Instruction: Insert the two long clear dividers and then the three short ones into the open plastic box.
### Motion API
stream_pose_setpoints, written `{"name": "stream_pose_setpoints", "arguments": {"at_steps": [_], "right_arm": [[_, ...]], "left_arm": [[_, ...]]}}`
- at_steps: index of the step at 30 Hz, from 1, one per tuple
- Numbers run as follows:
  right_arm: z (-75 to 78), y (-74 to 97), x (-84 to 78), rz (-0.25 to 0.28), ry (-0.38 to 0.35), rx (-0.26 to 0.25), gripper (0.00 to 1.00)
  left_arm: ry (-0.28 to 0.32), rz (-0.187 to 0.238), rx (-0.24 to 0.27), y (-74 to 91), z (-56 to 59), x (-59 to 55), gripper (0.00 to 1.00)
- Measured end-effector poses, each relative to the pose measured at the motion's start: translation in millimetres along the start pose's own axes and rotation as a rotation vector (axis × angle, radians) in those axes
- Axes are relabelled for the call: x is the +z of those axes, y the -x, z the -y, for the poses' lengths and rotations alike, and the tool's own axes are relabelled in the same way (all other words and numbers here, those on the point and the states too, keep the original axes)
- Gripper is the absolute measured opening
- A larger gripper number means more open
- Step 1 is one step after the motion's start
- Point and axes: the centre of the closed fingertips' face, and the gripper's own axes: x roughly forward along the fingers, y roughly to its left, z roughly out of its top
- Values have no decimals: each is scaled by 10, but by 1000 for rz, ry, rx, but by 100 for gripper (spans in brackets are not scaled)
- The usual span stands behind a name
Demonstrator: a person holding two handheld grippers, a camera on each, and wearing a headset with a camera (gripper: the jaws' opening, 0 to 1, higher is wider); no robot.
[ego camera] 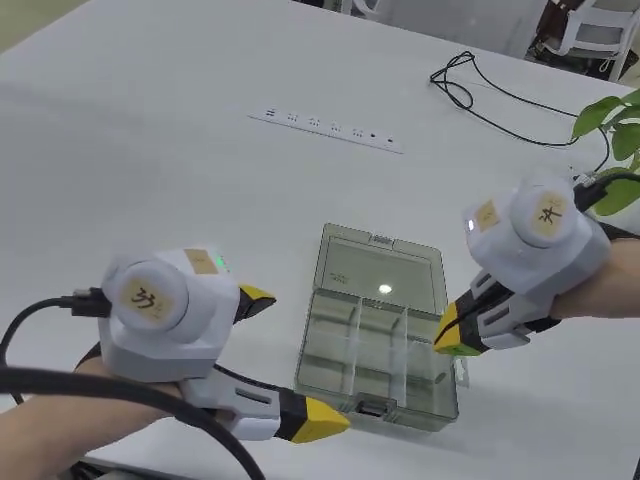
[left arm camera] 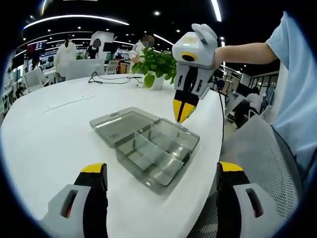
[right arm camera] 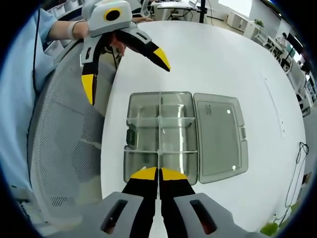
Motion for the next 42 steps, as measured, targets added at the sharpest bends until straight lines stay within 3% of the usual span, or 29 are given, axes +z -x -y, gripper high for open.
{"name": "stream_pose_setpoints", "arguments": {"at_steps": [21,32,34,35,37,40,42], "right_arm": [[11,-215,-84,-44,-3,17,2],[5,-207,-81,-29,-9,3,3],[9,-198,-69,1,20,-17,4],[16,-178,-40,34,17,-34,11],[-22,-115,-6,97,-44,-49,23],[-116,7,30,206,-85,-74,30],[-187,36,-5,242,-106,-87,39]], "left_arm": [[0,3,6,25,-12,6,92],[-6,4,2,23,24,34,92],[-5,5,3,30,28,42,92],[-4,7,5,38,28,47,92],[-2,9,12,57,19,49,92],[9,10,31,93,-9,26,92],[23,22,44,134,-9,21,93]]}}
